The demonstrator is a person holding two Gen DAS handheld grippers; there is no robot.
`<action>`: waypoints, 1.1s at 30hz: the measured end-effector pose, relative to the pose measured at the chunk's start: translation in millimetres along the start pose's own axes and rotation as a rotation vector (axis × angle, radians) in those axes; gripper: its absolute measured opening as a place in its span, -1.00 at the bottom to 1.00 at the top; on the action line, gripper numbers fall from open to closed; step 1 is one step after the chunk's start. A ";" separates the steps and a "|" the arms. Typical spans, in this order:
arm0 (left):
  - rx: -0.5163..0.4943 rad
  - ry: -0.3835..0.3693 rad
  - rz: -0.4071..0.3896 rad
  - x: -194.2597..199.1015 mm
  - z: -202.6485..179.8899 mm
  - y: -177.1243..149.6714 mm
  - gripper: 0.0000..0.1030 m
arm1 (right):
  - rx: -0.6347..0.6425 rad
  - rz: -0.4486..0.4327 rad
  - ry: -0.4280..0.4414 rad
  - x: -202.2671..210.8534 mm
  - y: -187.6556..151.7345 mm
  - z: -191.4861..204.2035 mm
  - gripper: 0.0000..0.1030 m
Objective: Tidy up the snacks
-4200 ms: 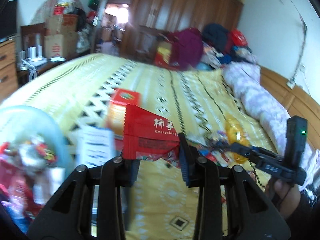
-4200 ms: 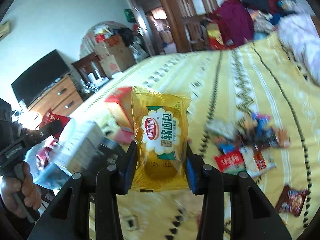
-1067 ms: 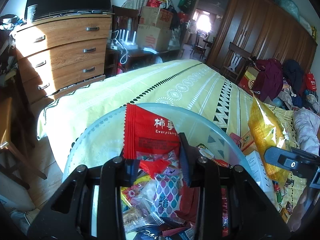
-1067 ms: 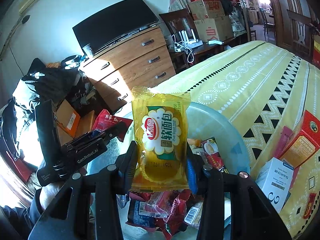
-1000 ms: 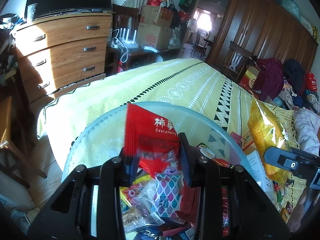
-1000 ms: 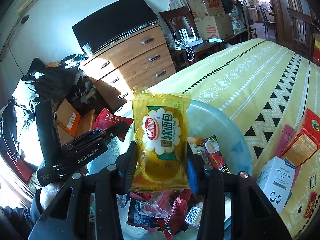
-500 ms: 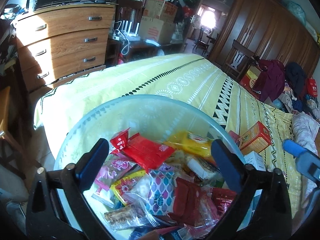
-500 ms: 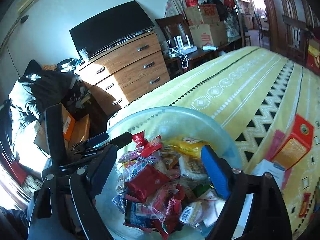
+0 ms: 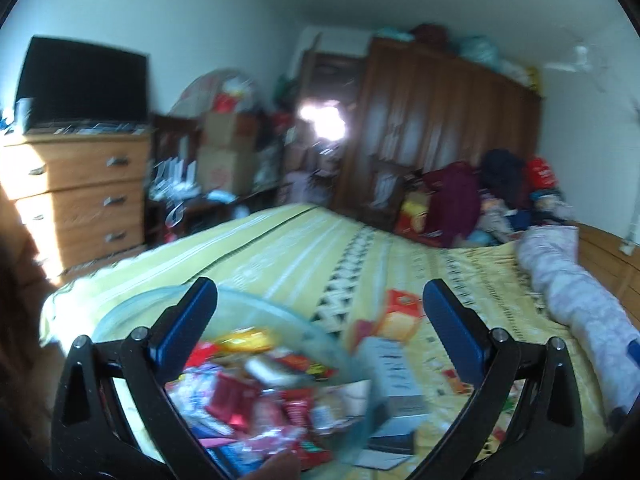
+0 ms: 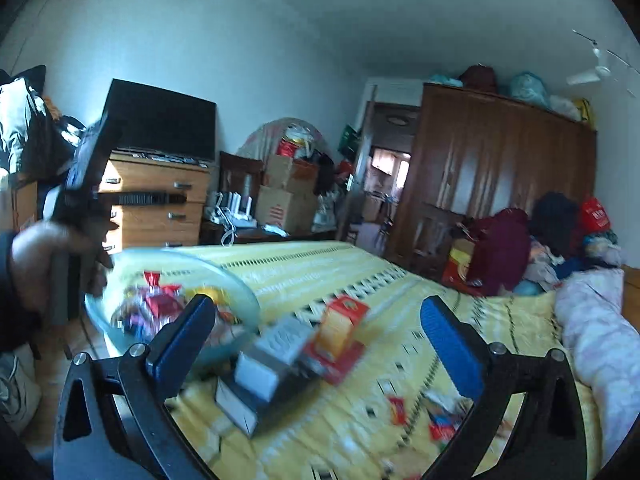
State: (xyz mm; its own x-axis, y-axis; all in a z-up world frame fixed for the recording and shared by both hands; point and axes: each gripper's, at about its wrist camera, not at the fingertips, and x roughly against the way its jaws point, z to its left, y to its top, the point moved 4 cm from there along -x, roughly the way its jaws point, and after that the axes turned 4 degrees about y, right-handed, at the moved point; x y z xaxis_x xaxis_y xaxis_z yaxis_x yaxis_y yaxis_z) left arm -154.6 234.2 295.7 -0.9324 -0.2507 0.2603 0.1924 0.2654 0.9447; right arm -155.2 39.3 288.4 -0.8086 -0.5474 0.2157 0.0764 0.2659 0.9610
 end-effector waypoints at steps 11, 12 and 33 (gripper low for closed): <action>-0.156 -0.254 -0.020 51.3 -104.0 -11.8 1.00 | -0.327 0.223 -0.114 129.2 -122.2 -75.2 1.00; -0.173 -0.270 -0.023 54.5 -113.0 -10.2 1.00 | -0.356 0.235 -0.117 136.2 -127.9 -80.2 1.00; -0.324 -0.431 0.207 7.7 -224.0 -67.8 1.00 | -0.609 0.336 -0.071 142.0 -193.0 -141.0 0.99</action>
State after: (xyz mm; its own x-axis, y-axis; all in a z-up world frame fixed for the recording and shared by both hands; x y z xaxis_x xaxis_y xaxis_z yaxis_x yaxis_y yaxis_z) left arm -106.2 5.8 278.4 -0.8927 0.1961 0.4056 0.4047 -0.0467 0.9133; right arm -202.5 -201.6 158.0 -0.7185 -0.4547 0.5263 0.6255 -0.0915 0.7748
